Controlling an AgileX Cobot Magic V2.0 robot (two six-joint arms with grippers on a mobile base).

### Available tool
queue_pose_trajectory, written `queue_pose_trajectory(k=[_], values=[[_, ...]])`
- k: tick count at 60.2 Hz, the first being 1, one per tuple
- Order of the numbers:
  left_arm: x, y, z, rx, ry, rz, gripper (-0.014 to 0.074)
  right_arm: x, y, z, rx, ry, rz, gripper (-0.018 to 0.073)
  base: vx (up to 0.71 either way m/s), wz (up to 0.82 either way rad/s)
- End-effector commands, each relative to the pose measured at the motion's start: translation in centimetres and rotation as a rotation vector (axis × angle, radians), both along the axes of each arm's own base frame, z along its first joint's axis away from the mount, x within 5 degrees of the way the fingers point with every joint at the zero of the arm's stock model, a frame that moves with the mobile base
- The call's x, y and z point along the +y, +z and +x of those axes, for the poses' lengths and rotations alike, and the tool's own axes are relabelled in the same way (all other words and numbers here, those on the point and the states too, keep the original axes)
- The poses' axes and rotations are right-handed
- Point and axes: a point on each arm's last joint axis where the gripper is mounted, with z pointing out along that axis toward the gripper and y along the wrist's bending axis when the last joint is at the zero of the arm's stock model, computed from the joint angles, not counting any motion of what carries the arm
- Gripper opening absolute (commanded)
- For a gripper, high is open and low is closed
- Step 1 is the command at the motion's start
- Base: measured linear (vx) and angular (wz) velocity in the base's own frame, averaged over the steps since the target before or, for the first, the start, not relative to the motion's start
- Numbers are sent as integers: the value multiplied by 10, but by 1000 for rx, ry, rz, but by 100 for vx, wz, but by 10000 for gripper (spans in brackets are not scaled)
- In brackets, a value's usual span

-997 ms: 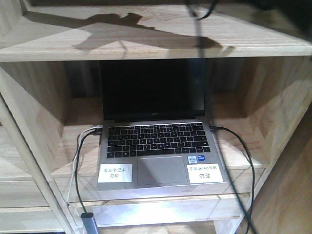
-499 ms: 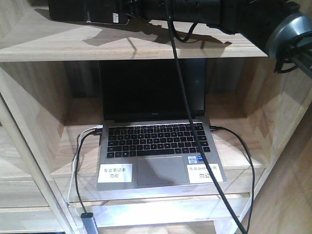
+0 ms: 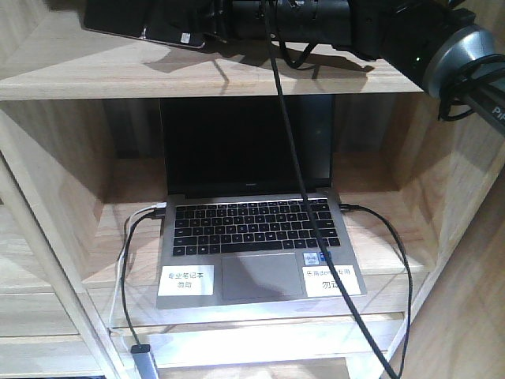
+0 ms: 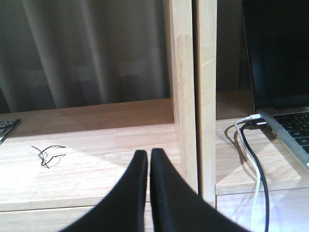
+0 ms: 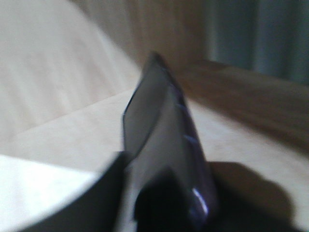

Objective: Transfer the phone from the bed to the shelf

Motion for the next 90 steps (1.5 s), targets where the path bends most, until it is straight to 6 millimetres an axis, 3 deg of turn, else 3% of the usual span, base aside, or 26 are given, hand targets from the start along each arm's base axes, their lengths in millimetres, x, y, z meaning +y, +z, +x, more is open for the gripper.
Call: queue_pose_trajectory(k=[1,13,23,40,57,69,80,90], values=[[0,15,-1,-105,3,-7,1,-11,39,-11,-91,-56,71,450,0,0],[0,15,-1,-105,3,-7,1,-13,39,-8,-111,-87,52,586,0,0],[0,15,-1,-105,3,-7,1,-13,40,-9,-103,-90,47,585,0,0],[0,15,-1,-105,3,-7,1,-21,61,-24,-99,-99,74,549,0,0],[0,15,-1,-105,3,-7,1,-41,80,-44,-55,-128,0,420,0,0],[0,15,-1,-105,3,-7,1,-59,94,-63,-47,-129,-12,272,0,0],[0,15,-1,-105,3,-7,1,-78,97,-96,-107,-195,-22,91,0,0],[0,15,-1,-105,3,-7,1,-99,86,-128,-129,-301,-7,-15,0,0]])
